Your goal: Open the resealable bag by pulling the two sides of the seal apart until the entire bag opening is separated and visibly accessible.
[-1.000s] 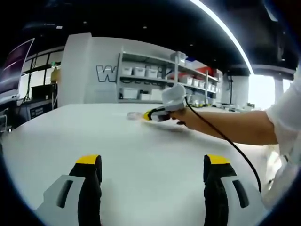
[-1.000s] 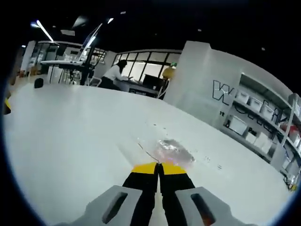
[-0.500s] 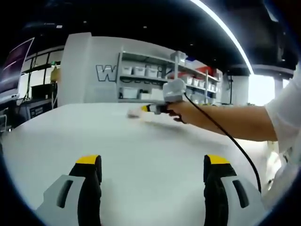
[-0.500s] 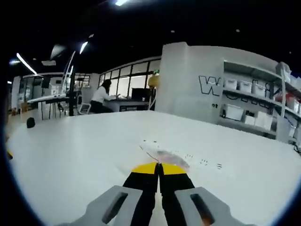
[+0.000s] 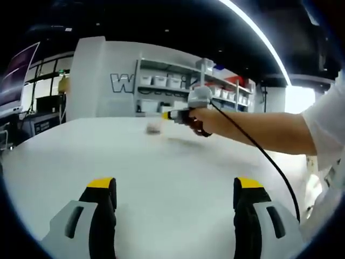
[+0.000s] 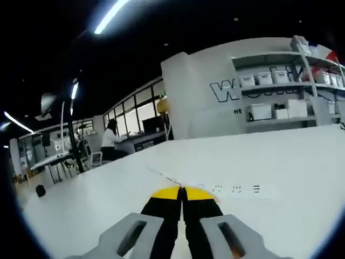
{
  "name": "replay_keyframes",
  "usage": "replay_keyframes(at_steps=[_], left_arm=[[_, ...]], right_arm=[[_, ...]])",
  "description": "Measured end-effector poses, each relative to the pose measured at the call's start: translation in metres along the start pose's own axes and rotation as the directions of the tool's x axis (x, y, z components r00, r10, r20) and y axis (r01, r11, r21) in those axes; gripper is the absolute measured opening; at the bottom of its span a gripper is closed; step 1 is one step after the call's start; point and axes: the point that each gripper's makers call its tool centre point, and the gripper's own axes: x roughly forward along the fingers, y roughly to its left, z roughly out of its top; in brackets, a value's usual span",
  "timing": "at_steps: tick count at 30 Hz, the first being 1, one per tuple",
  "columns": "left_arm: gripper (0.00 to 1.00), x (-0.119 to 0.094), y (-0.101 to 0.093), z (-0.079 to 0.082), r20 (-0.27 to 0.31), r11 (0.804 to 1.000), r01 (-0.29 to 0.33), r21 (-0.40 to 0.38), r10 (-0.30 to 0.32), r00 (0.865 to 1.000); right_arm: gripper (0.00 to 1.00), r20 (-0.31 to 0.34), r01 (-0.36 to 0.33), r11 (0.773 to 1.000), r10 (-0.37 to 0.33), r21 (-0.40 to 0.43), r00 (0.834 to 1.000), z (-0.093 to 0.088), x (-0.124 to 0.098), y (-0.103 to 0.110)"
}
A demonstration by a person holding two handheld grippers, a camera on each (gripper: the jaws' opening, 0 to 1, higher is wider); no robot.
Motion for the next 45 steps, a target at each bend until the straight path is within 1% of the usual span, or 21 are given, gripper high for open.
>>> replay_keyframes(at_steps=[3, 6, 9, 11, 15, 18, 21, 25, 27, 30, 39, 45], left_arm=[[0.89, 0.0, 0.0, 0.0, -0.001, 1.0, 0.0, 0.0, 0.0, 1.0], [0.89, 0.0, 0.001, -0.001, -0.002, 1.0, -0.001, 0.0, 0.001, 1.0], [0.9, 0.0, 0.001, -0.001, -0.002, 1.0, -0.002, -0.001, 0.002, 1.0], [0.9, 0.0, 0.001, -0.001, -0.001, 1.0, -0.001, -0.002, 0.001, 1.0], [0.9, 0.0, 0.001, -0.001, -0.001, 1.0, -0.001, 0.0, 0.001, 1.0], [0.9, -0.001, 0.001, -0.001, 0.0, 1.0, -0.001, -0.001, 0.001, 1.0], [0.9, -0.001, 0.001, -0.001, -0.001, 1.0, -0.002, -0.001, 0.002, 1.0], [0.9, 0.0, 0.0, -0.001, -0.001, 1.0, -0.001, 0.0, 0.001, 1.0], [0.9, 0.0, 0.0, -0.001, 0.0, 1.0, -0.001, 0.0, 0.001, 1.0], [0.9, 0.0, 0.0, -0.001, -0.001, 1.0, -0.001, 0.001, 0.001, 1.0], [0.9, 0.001, -0.001, 0.0, 0.001, 1.0, 0.0, 0.003, 0.0, 1.0], [0.9, 0.002, -0.001, 0.001, 0.003, 1.0, 0.001, 0.002, -0.001, 1.0]], right_arm=[[0.0, 0.02, -0.012, 0.999, 0.011, 0.04, 1.0, 0.007, 0.003, 0.002], [0.0, 0.029, -0.019, 0.999, 0.018, 0.032, 0.999, 0.014, 0.002, 0.004], [0.0, 0.042, -0.046, 0.998, 0.045, 0.031, 0.998, 0.018, -0.002, 0.013], [0.0, 0.047, -0.061, 0.997, 0.058, 0.046, 0.997, 0.017, -0.007, 0.017], [0.0, 0.056, -0.078, 0.996, 0.076, 0.052, 0.996, 0.017, -0.01, 0.019], [0.0, 0.066, -0.091, 0.994, 0.087, 0.059, 0.994, 0.017, -0.019, 0.026], [0.0, 0.074, -0.108, 0.992, 0.102, 0.072, 0.992, 0.019, -0.023, 0.031], [0.0, 0.073, -0.118, 0.992, 0.115, 0.042, 0.991, 0.021, -0.025, 0.035], [0.0, 0.068, -0.12, 0.992, 0.118, 0.028, 0.991, 0.019, -0.028, 0.039], [0.0, 0.062, -0.128, 0.992, 0.127, 0.013, 0.99, 0.019, -0.025, 0.039], [0.0, 0.056, -0.143, 0.99, 0.142, 0.015, 0.988, 0.016, -0.033, 0.044], [0.0, 0.053, -0.144, 0.989, 0.142, 0.021, 0.988, 0.018, -0.036, 0.046]])
